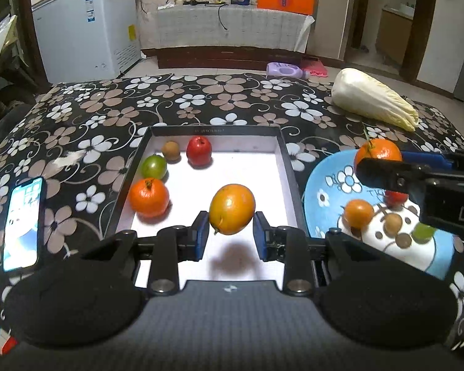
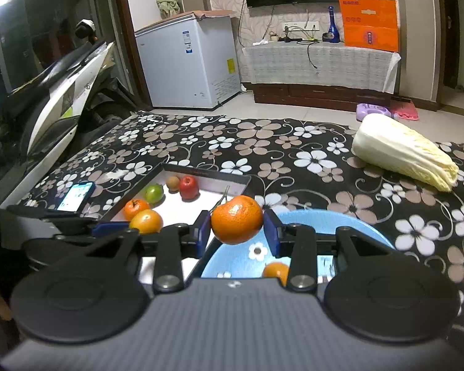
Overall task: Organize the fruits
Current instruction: 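Carry the mandarin in the right gripper while the left gripper carries the yellow-orange tomato to the blue plate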
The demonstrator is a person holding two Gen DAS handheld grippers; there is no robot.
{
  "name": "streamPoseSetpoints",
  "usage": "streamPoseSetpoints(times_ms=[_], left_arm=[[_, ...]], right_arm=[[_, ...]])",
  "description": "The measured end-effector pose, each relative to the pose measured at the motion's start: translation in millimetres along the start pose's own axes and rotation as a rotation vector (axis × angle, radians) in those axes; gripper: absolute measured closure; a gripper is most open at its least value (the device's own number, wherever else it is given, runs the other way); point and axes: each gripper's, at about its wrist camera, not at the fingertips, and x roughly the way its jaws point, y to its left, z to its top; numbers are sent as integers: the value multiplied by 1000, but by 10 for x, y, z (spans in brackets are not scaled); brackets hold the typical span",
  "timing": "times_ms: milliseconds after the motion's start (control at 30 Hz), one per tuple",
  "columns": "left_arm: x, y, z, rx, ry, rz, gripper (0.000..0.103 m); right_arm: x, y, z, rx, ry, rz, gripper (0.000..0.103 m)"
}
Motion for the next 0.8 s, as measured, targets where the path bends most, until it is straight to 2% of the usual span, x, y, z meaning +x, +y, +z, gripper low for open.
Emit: streamPoseSetpoints(times_ms=[267, 800], left_arm=[[-119, 58, -66, -24, -17, -1, 67], [-7, 20, -5, -31, -22, -24, 67]], right_arm=[[-220, 161, -147, -15, -9, 6, 63], [-97, 94, -195, -19, 28, -11, 63]])
